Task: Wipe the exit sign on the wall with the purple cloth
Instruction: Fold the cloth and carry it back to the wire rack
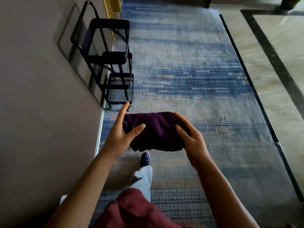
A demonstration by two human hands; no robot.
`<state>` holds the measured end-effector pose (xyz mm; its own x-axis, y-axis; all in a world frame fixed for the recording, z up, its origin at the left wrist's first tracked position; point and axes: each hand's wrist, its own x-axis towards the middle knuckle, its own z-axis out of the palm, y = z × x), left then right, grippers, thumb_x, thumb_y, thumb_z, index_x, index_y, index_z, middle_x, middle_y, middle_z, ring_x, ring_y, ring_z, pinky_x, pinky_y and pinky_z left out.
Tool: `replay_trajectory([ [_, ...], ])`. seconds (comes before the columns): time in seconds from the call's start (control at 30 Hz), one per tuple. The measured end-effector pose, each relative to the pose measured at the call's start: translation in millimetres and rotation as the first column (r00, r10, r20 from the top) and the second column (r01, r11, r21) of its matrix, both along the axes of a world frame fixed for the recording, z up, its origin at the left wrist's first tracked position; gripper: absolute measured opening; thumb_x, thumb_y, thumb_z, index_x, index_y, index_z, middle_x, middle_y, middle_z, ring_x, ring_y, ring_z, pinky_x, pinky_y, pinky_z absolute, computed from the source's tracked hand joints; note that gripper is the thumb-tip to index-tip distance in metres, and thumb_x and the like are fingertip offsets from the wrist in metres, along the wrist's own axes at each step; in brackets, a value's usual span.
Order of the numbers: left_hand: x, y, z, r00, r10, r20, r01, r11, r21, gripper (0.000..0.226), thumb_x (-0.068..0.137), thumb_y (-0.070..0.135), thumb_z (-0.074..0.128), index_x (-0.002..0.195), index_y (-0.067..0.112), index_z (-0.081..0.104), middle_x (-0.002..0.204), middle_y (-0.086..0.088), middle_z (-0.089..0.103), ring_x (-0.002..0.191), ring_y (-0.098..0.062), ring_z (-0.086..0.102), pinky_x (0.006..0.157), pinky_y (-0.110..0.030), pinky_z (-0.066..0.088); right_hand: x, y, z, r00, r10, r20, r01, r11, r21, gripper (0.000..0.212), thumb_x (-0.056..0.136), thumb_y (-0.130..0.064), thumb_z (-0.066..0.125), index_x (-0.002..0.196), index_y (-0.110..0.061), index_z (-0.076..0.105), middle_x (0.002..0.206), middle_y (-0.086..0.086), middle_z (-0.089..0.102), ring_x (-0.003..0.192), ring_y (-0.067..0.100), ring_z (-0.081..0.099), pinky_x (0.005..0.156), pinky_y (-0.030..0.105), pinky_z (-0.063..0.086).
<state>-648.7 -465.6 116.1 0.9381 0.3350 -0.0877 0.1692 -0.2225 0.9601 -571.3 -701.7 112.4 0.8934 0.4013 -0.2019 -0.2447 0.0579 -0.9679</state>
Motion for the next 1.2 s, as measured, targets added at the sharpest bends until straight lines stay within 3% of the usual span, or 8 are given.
replay_trajectory([
  [0.3,176.4,84.4,13.1,1.0,-0.014,0.022,0.014,1.0,0.014,0.077,0.089,0.048,0.073,0.152,0.059,0.03,0.144,0.055,0.031,0.137,0.028,0.025,0.101,0.007,0.027,185.7,82.4,25.5,0.999,0.032,0.017,-0.031,0.996,-0.081,0.044,0.101,-0.006,0.062,0.141,-0.025,0.062,0.132,-0.01,0.071,0.126,0.008,0.064,0.107,0.026,0.05],
  [0.47,253.8,115.6,2.9,1.0,0.031,-0.002,-0.031,0.999,0.016,0.067,0.09,0.046,0.073,0.15,0.051,0.042,0.155,0.019,0.048,0.143,0.002,0.044,0.121,-0.034,0.037,283.1,122.4,16.4,0.995,0.095,-0.009,-0.096,0.988,-0.124,0.044,0.1,-0.004,0.062,0.138,-0.026,0.064,0.13,-0.003,0.072,0.125,0.013,0.065,0.11,0.038,0.05],
  [0.57,297.8,131.4,-5.4,0.995,0.101,-0.017,-0.1,0.994,0.033,0.071,0.087,0.055,0.072,0.15,0.047,0.043,0.154,0.01,0.053,0.142,-0.006,0.049,0.12,-0.041,0.04,344.6,145.4,3.5,0.983,0.18,-0.033,-0.183,0.972,-0.146,0.043,0.101,-0.006,0.061,0.137,-0.029,0.064,0.126,-0.007,0.074,0.121,0.011,0.068,0.106,0.035,0.053],
  [0.73,355.8,146.7,-14.8,0.957,0.291,-0.024,-0.29,0.957,0.032,0.067,0.092,0.039,0.072,0.152,0.036,0.044,0.15,0.011,0.055,0.137,-0.003,0.053,0.117,-0.032,0.044,447.2,193.6,-6.2,0.915,0.401,-0.051,-0.403,0.895,-0.193,0.041,0.102,-0.01,0.061,0.134,-0.035,0.064,0.114,-0.021,0.076,0.111,0.002,0.07,0.089,0.018,0.056],
  [0.87,389.6,156.1,-17.4,0.901,0.434,-0.024,-0.434,0.901,0.017,0.066,0.092,0.034,0.073,0.152,0.033,0.045,0.131,0.037,0.059,0.123,0.015,0.055,0.099,-0.007,0.045,517.1,235.9,-4.0,0.843,0.538,-0.011,-0.521,0.811,-0.267,0.04,0.101,-0.011,0.063,0.136,-0.031,0.066,0.12,-0.016,0.075,0.116,0.003,0.068,0.101,0.025,0.054],
  [0.93,406.0,163.8,-20.7,0.859,0.512,-0.004,-0.512,0.859,0.026,0.068,0.092,0.033,0.074,0.153,0.033,0.043,0.137,0.038,0.053,0.126,0.021,0.048,0.098,-0.001,0.039,545.0,259.6,-4.6,0.804,0.595,0.007,-0.57,0.773,-0.279,0.041,0.1,-0.008,0.064,0.133,-0.032,0.066,0.119,-0.017,0.075,0.116,0.002,0.068,0.1,0.022,0.053],
  [1.07,434.2,189.7,-38.0,0.795,0.607,0.016,-0.607,0.794,0.039,0.072,0.092,0.037,0.074,0.155,0.037,0.039,0.155,0.023,0.044,0.141,0.011,0.039,0.112,-0.007,0.032,585.8,312.0,-14.0,0.755,0.656,0.017,-0.613,0.714,-0.338,0.041,0.099,-0.01,0.065,0.128,-0.04,0.067,0.113,-0.025,0.075,0.109,-0.005,0.068,0.09,0.01,0.05],
  [1.2,454.8,235.9,-56.5,0.782,0.623,0.004,-0.623,0.782,0.028,0.062,0.09,0.041,0.071,0.147,0.041,0.049,0.146,0.027,0.056,0.136,0.005,0.051,0.111,-0.013,0.038,612.4,365.8,-29.2,0.727,0.687,-0.011,-0.642,0.673,-0.369,0.041,0.099,-0.009,0.065,0.121,-0.043,0.069,0.107,-0.02,0.077,0.102,-0.004,0.07,0.086,0.012,0.052],
])
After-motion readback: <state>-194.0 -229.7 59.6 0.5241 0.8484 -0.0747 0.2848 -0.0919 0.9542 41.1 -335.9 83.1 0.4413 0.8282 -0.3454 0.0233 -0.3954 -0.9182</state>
